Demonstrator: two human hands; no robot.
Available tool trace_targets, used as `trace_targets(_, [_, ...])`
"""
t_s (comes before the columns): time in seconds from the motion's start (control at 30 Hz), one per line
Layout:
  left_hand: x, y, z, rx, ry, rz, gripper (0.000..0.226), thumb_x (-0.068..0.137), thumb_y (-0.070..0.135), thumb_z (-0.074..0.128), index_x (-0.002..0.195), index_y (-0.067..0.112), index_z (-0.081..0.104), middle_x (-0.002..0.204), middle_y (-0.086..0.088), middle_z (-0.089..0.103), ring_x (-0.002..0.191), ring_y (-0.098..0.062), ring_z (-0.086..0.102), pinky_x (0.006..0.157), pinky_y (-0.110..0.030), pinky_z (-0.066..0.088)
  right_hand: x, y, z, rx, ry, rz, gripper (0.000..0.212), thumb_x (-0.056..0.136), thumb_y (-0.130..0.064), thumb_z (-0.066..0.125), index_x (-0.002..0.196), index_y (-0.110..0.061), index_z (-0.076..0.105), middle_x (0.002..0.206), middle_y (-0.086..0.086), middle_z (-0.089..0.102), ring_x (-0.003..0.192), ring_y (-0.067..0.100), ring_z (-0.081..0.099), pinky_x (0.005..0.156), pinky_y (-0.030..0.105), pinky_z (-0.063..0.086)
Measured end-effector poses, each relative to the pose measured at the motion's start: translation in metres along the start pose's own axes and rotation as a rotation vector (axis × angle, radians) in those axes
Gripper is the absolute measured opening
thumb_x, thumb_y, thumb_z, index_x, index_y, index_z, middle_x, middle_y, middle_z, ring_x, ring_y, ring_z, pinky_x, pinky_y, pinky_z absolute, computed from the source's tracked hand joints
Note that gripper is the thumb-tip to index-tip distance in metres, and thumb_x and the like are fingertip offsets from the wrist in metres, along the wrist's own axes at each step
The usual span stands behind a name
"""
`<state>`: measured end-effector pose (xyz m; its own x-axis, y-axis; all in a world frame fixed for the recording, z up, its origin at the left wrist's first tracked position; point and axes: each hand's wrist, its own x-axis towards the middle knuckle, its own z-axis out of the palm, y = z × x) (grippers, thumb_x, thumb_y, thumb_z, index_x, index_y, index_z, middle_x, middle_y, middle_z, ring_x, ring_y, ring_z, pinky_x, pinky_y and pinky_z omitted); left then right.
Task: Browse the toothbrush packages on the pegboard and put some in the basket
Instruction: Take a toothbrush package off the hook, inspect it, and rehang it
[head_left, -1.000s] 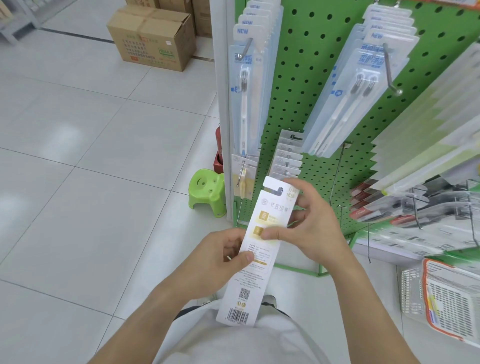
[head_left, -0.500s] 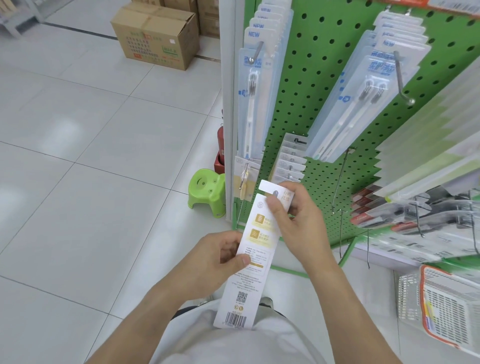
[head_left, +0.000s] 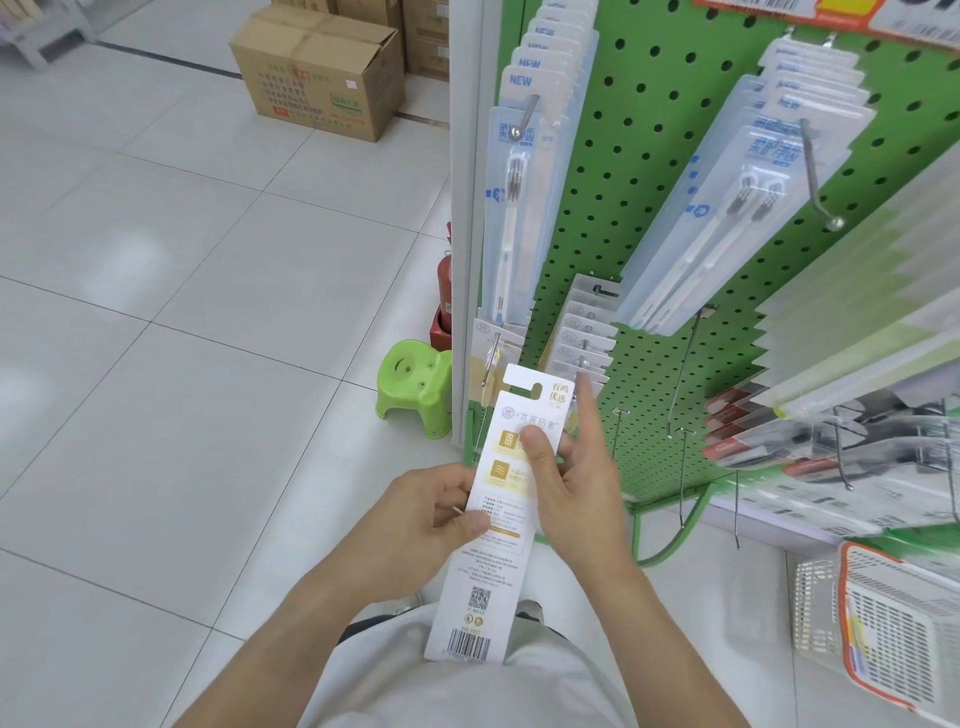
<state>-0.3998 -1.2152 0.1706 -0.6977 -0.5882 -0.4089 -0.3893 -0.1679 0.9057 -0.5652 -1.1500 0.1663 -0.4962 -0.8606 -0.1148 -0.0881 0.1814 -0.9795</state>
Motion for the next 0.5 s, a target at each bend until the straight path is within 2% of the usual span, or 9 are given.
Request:
trace_targets(0.07, [0.000, -0.002, -0.001, 0.004, 0.013, -0.010, 0.019, 0.098, 0.003, 0.060, 0.110, 0.016, 0.067, 0.102, 0.004, 0.078, 0.093, -0.015, 0.075, 0.084, -0.023, 0.056, 0.000, 0.005, 0.000, -0.003, -0.059, -0.019, 0.053, 0.101, -0.018, 0.060, 0.149, -0.026, 0.040, 0.102, -0.004, 0.077, 0.084, 0.019, 0.075, 0.074, 0.046, 0.061])
trace_targets(0.1, [0.000, -0.002, -0.002, -0.001, 0.018, -0.015, 0.018, 0.098, 0.003, 0.060, 0.111, 0.013, 0.067, 0.102, 0.003, 0.078, 0.093, -0.016, 0.075, 0.084, -0.024, 0.057, 0.000, 0.005, -0.001, -0.008, -0.097, -0.022, 0.051, 0.100, -0.016, 0.062, 0.147, -0.025, 0.042, 0.103, -0.004, 0.077, 0.086, 0.018, 0.075, 0.074, 0.046, 0.061])
trace_targets(0.27, [0.001, 0.001, -0.006, 0.000, -0.008, -0.035, 0.015, 0.101, 0.003, 0.054, 0.109, 0.008, 0.065, 0.098, -0.001, 0.079, 0.092, -0.017, 0.075, 0.077, -0.024, 0.057, -0.001, 0.004, -0.009, 0.058, -0.211, 0.020, 0.061, 0.095, -0.010, 0.070, 0.145, -0.031, 0.043, 0.108, -0.002, 0.077, 0.085, 0.023, 0.077, 0.068, 0.033, 0.060])
trace_targets(0.33, [0.002, 0.003, -0.006, 0.018, 0.006, -0.047, 0.018, 0.105, 0.011, 0.049, 0.105, 0.007, 0.067, 0.095, -0.002, 0.079, 0.089, -0.018, 0.075, 0.077, -0.030, 0.059, -0.002, 0.005, -0.011, 0.097, -0.248, 0.036, 0.061, 0.094, -0.008, 0.070, 0.142, -0.035, 0.045, 0.108, 0.000, 0.078, 0.087, 0.027, 0.077, 0.073, 0.039, 0.062])
trace_targets(0.43, [0.004, 0.009, -0.005, 0.073, 0.138, -0.051, 0.032, 0.104, 0.033, 0.050, 0.088, 0.014, 0.070, 0.083, -0.005, 0.078, 0.077, -0.025, 0.075, 0.074, -0.047, 0.061, -0.006, 0.008, -0.008, 0.144, -0.326, 0.064, 0.063, 0.092, -0.004, 0.072, 0.134, -0.046, 0.052, 0.104, 0.003, 0.079, 0.092, 0.026, 0.077, 0.080, 0.041, 0.061])
trace_targets(0.5, [0.008, 0.011, -0.004, 0.152, 0.283, -0.004, 0.037, 0.100, 0.047, 0.055, 0.078, 0.021, 0.069, 0.073, -0.006, 0.075, 0.069, -0.030, 0.071, 0.067, -0.052, 0.059, -0.009, 0.009, -0.004, 0.152, -0.349, 0.066, 0.064, 0.090, -0.005, 0.075, 0.128, -0.053, 0.057, 0.101, 0.005, 0.079, 0.093, 0.025, 0.077, 0.083, 0.043, 0.061])
